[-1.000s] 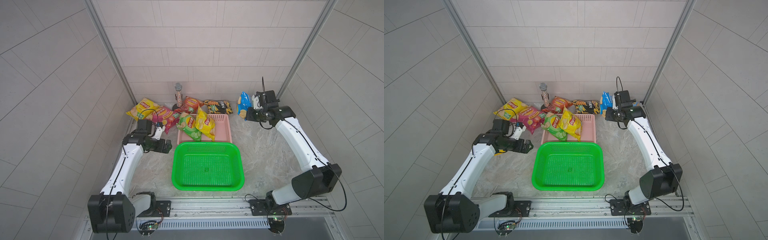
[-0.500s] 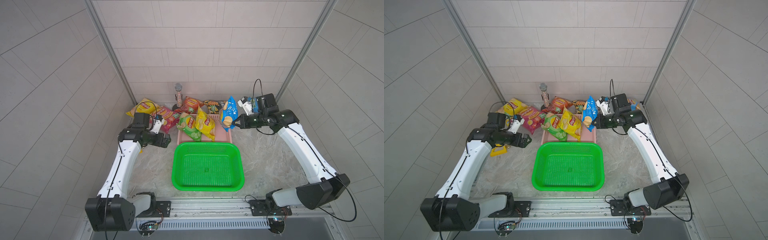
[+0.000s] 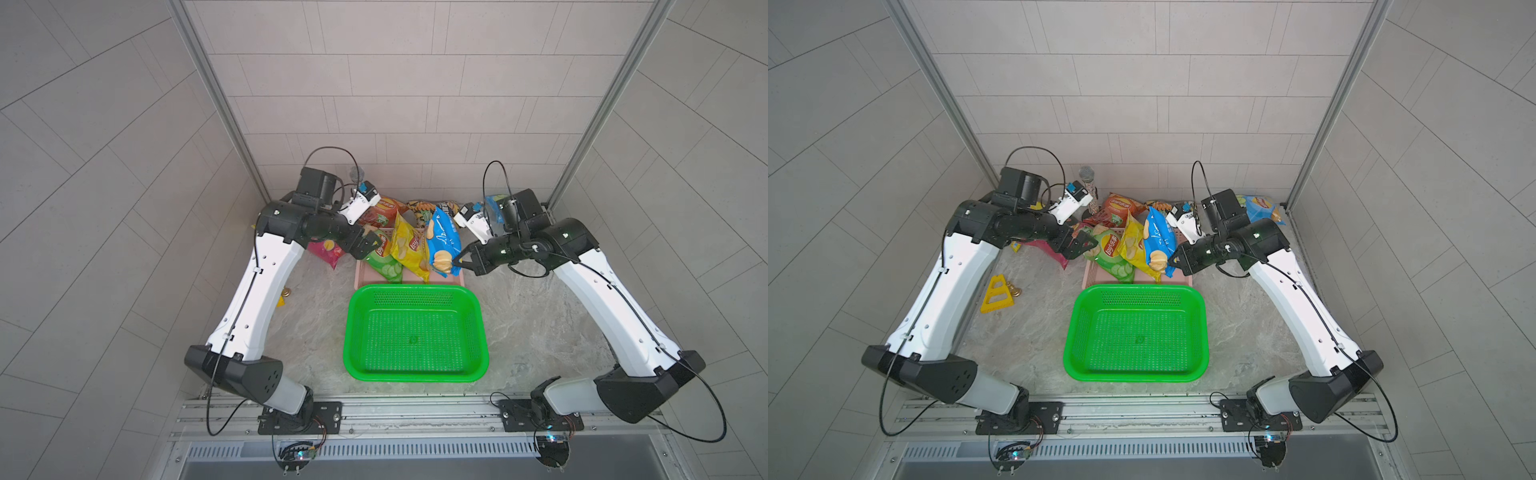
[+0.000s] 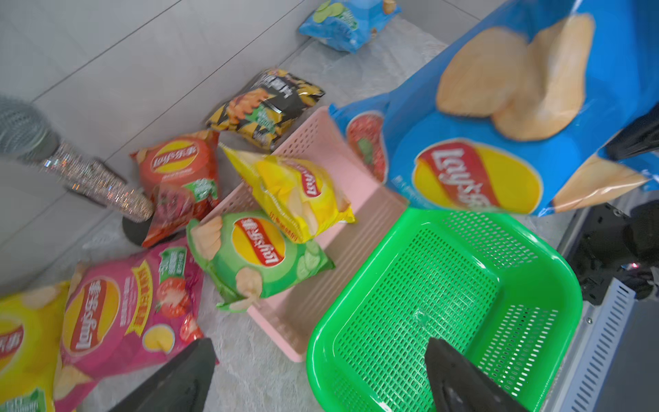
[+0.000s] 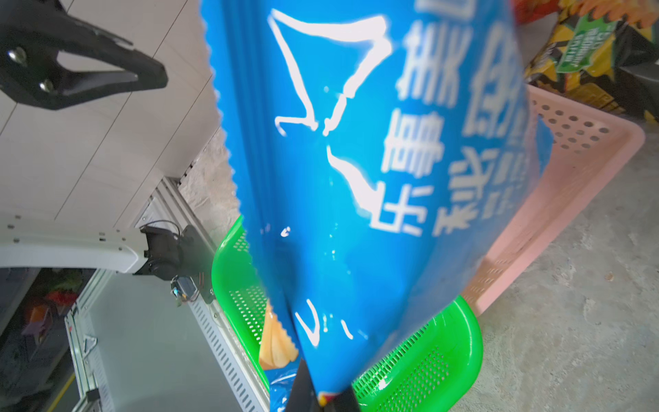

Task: Put the potato chips into the basket
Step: Pick up the potato chip from the corner of the board.

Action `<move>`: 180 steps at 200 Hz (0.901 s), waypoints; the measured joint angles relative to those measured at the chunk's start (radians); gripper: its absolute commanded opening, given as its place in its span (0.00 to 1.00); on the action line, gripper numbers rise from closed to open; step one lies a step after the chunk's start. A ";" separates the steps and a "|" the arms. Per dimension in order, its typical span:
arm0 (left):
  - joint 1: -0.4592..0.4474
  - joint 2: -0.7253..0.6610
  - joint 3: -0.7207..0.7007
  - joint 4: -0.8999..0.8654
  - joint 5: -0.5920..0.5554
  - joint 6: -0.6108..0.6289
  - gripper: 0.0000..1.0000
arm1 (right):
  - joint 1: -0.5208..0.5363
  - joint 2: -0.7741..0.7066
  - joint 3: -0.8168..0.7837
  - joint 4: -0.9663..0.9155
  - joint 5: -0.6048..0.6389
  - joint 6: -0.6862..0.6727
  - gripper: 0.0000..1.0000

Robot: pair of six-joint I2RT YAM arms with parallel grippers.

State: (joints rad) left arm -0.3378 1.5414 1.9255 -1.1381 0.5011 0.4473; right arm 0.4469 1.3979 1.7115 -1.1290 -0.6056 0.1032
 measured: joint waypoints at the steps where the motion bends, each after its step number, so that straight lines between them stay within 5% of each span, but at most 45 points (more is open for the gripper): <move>1: -0.003 0.002 0.003 -0.002 0.000 0.003 1.00 | 0.005 0.000 0.001 -0.004 0.003 -0.003 0.00; 41: -0.114 0.024 0.058 -0.085 0.059 0.197 0.98 | 0.114 0.001 0.006 -0.075 0.042 -0.061 0.00; 108: -0.126 -0.080 -0.015 -0.193 0.224 0.559 0.94 | 0.220 0.001 0.001 -0.134 0.074 -0.116 0.00; 180: -0.192 -0.121 -0.075 -0.133 0.279 0.618 0.93 | 0.276 0.001 -0.022 -0.136 0.070 -0.153 0.00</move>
State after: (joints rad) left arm -0.5297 1.4200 1.8507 -1.2709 0.7799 1.0657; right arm 0.7231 1.3987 1.6894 -1.2648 -0.5358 -0.0502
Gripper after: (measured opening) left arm 0.929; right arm 0.071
